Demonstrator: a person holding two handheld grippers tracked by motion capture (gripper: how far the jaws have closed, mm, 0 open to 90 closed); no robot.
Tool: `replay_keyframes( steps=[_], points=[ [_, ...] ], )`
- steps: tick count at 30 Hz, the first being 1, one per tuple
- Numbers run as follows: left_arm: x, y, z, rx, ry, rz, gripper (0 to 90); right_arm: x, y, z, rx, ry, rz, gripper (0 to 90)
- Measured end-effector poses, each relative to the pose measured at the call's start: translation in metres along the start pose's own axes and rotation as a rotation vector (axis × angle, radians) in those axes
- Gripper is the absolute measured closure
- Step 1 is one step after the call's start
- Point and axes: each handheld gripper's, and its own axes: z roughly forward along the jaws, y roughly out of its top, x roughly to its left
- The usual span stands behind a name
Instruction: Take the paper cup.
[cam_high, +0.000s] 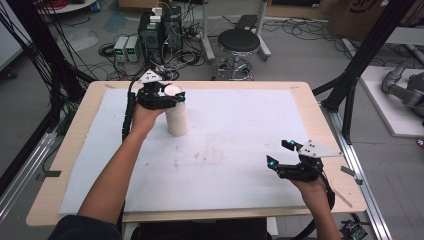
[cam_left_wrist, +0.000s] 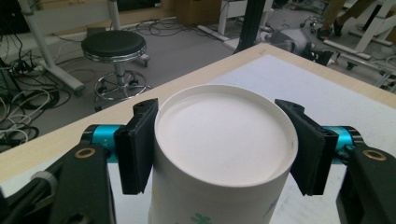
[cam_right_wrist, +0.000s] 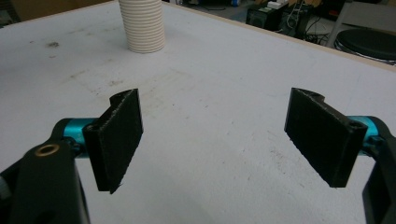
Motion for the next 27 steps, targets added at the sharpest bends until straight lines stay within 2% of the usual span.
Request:
replay_keyframes(
  steps=[4, 8, 15, 22, 27],
  points=[
    [-0.001, 0.0, 0.0, 0.004, -0.004, 0.017, 33.9, 0.0, 0.0, 0.0, -0.002, -0.002, 0.0, 19.5],
    [0.0, 0.002, -0.003, -0.019, -0.006, 0.012, 33.9, 0.0, 0.0, 0.0, -0.002, -0.001, 0.001, 19.5],
    [0.0, 0.016, -0.015, -0.073, -0.012, 0.012, 34.3, 0.0, 0.0, 0.002, 0.005, 0.003, 0.003, 19.6],
    [0.0, 0.03, -0.026, -0.116, -0.035, 0.001, 34.7, 0.001, 0.001, 0.003, 0.007, 0.007, 0.003, 19.5],
    [0.0, 0.04, -0.04, -0.175, -0.051, -0.009, 34.9, 0.001, 0.001, 0.004, 0.006, 0.009, 0.002, 19.5]
  ],
)
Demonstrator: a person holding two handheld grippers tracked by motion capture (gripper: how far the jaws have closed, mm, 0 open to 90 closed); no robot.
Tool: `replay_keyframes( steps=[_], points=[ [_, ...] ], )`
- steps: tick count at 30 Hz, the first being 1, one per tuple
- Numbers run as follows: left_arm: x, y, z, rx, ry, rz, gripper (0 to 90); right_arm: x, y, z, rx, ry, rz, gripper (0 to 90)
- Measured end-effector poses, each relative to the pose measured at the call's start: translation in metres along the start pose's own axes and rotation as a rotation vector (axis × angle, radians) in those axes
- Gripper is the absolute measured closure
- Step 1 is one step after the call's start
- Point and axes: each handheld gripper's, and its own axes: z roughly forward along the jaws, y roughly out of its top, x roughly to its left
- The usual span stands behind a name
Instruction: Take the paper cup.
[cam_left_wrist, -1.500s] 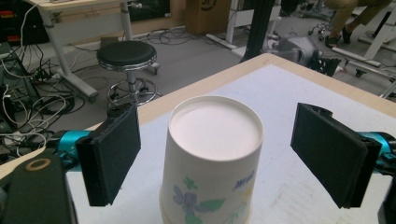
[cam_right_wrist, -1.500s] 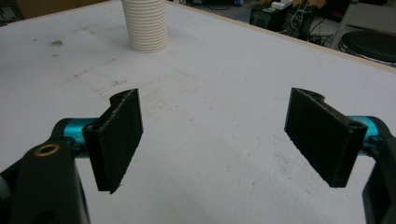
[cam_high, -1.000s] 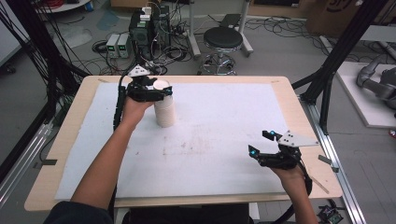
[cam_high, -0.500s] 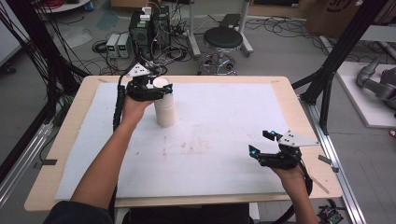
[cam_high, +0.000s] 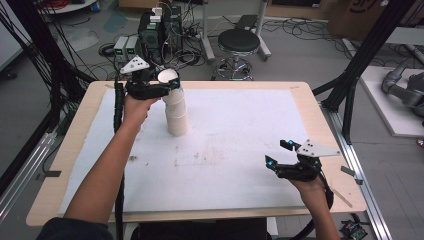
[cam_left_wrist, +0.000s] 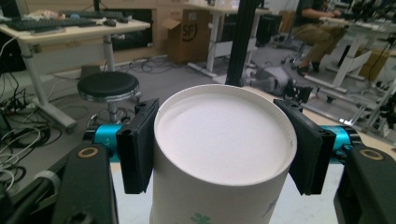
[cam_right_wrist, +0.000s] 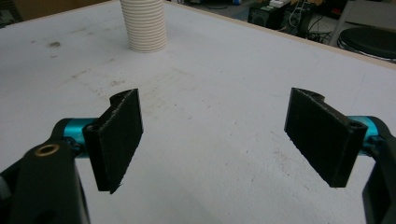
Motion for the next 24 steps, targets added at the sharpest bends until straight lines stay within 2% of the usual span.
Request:
replay_keyframes(
  steps=[7, 13, 16, 19, 24],
  points=[
    [-0.005, 0.017, -0.029, -0.091, -0.037, -0.007, 35.2, 0.001, 0.0, 0.001, 0.0, 0.003, 0.004, 19.5],
    [-0.013, 0.021, -0.057, -0.102, -0.064, 0.022, 35.2, 0.003, 0.001, 0.003, 0.002, 0.012, -0.002, 19.6],
    [-0.018, 0.014, -0.071, -0.099, -0.095, 0.015, 35.1, 0.004, 0.002, 0.004, 0.004, 0.016, -0.008, 19.5],
    [-0.022, 0.0, -0.084, -0.088, -0.104, 0.023, 35.1, 0.005, 0.002, 0.005, 0.008, 0.017, -0.009, 19.5],
    [-0.025, -0.026, -0.1, -0.055, -0.089, 0.037, 35.1, 0.006, 0.002, 0.006, 0.01, 0.017, -0.009, 19.5]
  ],
)
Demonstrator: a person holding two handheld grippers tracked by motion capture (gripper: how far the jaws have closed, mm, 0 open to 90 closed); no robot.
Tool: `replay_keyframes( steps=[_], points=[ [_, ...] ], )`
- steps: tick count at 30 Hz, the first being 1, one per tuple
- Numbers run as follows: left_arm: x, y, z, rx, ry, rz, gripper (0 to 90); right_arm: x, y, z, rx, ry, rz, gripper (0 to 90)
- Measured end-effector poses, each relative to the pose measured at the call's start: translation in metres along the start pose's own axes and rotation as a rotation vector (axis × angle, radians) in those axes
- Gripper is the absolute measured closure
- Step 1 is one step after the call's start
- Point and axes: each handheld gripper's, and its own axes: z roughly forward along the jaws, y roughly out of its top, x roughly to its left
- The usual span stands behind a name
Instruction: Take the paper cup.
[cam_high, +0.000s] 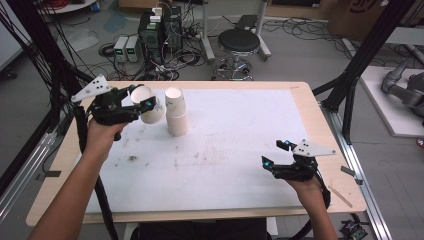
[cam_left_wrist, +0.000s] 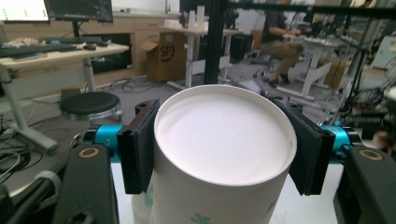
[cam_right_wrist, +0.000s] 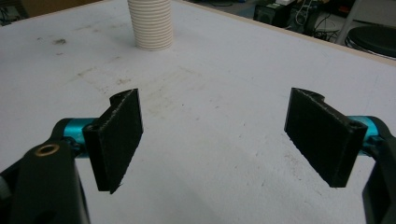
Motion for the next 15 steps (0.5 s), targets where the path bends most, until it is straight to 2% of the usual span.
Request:
replay_keyframes(
  steps=[4, 10, 13, 15],
  points=[
    [-0.002, -0.018, -0.007, 0.018, 0.003, -0.006, 35.1, 0.002, 0.001, 0.003, 0.002, 0.011, -0.009, 19.5],
    [-0.01, -0.041, -0.007, 0.037, -0.013, -0.003, 35.2, 0.005, 0.002, 0.01, 0.011, 0.033, -0.018, 19.6],
    [-0.016, -0.05, -0.003, 0.066, -0.038, 0.019, 35.1, 0.006, 0.003, 0.013, 0.019, 0.038, -0.019, 19.5],
    [-0.019, -0.054, 0.0, 0.072, -0.057, 0.019, 35.1, 0.007, 0.003, 0.015, 0.022, 0.044, -0.016, 19.5]
  ],
)
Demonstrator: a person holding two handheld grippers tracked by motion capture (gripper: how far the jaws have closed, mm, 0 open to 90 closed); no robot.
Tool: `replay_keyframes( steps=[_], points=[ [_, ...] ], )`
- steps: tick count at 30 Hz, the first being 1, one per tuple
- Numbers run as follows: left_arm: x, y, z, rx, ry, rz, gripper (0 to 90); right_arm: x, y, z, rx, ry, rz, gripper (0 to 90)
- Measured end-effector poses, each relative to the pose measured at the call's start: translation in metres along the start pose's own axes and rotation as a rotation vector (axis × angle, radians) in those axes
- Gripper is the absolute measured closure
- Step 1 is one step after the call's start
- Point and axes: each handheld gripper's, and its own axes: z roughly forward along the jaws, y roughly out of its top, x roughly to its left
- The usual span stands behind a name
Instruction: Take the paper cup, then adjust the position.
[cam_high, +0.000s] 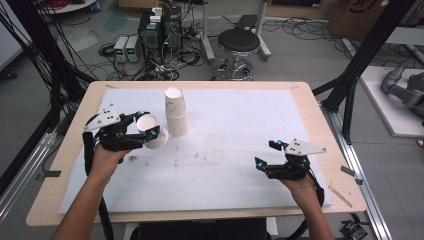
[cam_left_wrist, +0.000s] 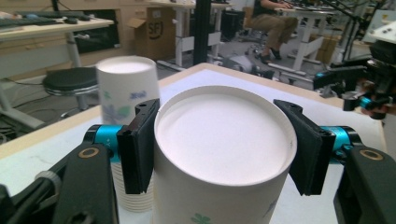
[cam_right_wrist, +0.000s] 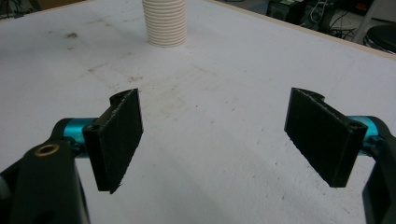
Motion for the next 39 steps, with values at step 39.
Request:
replay_keyframes(
  steps=[39],
  points=[
    [-0.036, -0.023, 0.047, 0.076, -0.214, 0.008, 35.0, 0.027, 0.04, 0.044, -0.03, 0.229, -0.09, 17.5]
  ],
)
